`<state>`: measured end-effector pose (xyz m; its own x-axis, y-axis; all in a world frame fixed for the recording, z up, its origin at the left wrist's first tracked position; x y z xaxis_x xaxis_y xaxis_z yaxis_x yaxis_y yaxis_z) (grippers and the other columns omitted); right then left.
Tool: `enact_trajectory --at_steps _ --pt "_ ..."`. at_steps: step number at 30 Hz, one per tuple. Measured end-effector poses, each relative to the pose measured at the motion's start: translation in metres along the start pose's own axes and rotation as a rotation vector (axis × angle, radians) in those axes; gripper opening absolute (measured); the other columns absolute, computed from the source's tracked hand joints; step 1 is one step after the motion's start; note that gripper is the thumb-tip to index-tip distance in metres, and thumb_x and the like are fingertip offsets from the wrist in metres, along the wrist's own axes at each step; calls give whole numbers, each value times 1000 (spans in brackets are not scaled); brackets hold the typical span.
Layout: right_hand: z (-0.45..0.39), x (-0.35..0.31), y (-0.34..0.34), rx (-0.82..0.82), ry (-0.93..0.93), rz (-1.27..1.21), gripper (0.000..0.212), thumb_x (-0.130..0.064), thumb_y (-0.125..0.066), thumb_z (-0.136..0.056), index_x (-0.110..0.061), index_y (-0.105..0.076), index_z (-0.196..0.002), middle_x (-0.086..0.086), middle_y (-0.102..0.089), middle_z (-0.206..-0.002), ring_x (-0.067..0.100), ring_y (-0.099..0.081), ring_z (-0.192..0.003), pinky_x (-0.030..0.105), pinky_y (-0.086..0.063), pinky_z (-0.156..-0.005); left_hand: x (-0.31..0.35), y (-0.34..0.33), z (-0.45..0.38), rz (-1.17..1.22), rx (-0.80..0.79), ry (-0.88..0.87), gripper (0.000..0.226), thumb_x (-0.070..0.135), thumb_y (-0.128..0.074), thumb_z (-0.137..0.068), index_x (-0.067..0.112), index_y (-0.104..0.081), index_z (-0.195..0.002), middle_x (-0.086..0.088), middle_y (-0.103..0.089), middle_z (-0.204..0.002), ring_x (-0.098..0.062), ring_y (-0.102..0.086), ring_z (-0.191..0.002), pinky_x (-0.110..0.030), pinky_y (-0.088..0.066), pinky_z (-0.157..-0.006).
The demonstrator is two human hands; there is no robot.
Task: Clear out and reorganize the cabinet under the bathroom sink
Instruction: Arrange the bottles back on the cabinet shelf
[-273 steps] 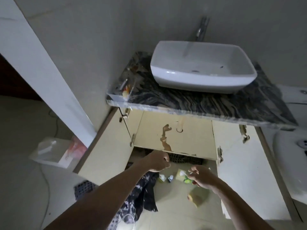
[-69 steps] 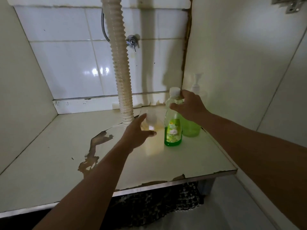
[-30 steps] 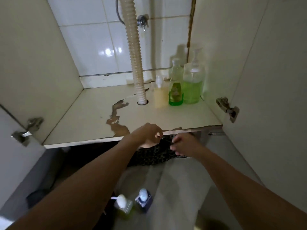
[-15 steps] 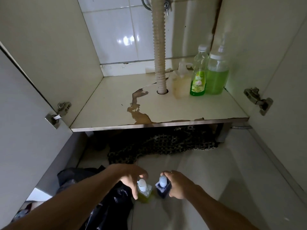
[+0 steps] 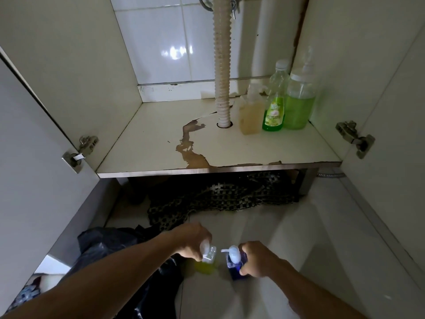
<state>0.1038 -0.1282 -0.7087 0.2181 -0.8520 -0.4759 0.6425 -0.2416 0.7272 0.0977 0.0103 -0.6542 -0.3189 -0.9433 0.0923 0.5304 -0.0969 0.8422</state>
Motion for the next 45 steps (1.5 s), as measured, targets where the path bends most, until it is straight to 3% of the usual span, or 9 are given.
enact_trajectory --at_steps 3,7,10,19,22,27,32,40,45 --pt "9 2 27 -64 5 -47 27 -21 -77 -68 -10 -65 -89 -2 -61 -85 16 -60 -79 22 -44 -66 2 21 -2 142 79 -8 47 23 -74 -77 23 -57 -120 1 -63 -114 -17 -58 -100 -23 -42 -74" --pt "28 -5 80 -149 -4 -121 19 -12 -76 -74 -22 -60 -71 -2 -60 -70 8 -56 -58 17 -46 -57 3 69 -2 324 239 -23 59 27 -78 -72 25 -49 -124 3 -59 -102 -13 -53 -88 -26 -45 -74" --pt "43 -14 130 -120 -5 -87 16 -12 -73 -80 -20 -59 -75 -3 -59 -70 9 -56 -60 18 -48 -58 -3 113 -3 524 347 -57 61 27 -80 -69 30 -50 -121 4 -60 -111 -14 -59 -102 -34 -51 -88" --pt "50 -40 266 305 33 175 26 -25 -75 -77 -14 -54 -86 3 -52 -96 20 -52 -89 32 -46 -78 -51 225 6 792 948 -78 54 29 -86 -60 39 -49 -98 22 -40 -121 -16 -61 -109 -38 -49 -97" --pt "29 -48 282 402 57 63 26 -22 -74 -78 -12 -55 -92 8 -60 -108 24 -58 -97 35 -48 -83 -72 225 -7 822 982 0 52 14 -84 -67 26 -47 -101 11 -52 -125 -15 -61 -102 -24 -46 -86" --pt "-20 -57 284 489 76 -195 28 -17 -71 -80 -15 -55 -103 2 -58 -104 17 -55 -89 24 -41 -70 -105 222 -22 903 1085 72 58 20 -85 -66 23 -53 -115 4 -64 -116 -18 -61 -90 -28 -49 -78" --pt "-67 -67 290 524 103 -241 27 -18 -66 -84 -12 -54 -108 0 -56 -102 19 -56 -88 27 -46 -74 -120 216 -49 899 1076 91 58 14 -83 -70 14 -56 -121 -2 -64 -111 -15 -60 -91 2 -39 -64" --pt "-114 -86 312 692 254 -141 36 -13 -60 -90 -12 -50 -125 6 -61 -118 16 -58 -86 25 -46 -73 -142 245 -80 798 1040 58 58 19 -81 -72 9 -60 -125 -3 -65 -114 -11 -59 -95 0 -41 -67" --pt "-130 -82 323 793 225 -27 47 -14 -55 -93 -11 -41 -137 12 -59 -117 27 -61 -100 41 -53 -86 -169 273 -102 736 930 124 62 25 -81 -72 15 -60 -129 -7 -64 -125 -17 -63 -103 -22 -42 -82"
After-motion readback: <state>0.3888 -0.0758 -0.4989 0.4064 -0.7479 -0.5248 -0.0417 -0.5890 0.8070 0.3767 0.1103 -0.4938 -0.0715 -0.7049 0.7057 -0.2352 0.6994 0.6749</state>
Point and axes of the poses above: each hand's wrist, its own z-axis away from the middle knuckle, its own y-axis out of the back of the hand, x = y × z, the point moved 9 cm from there along -z, towards the middle knuckle
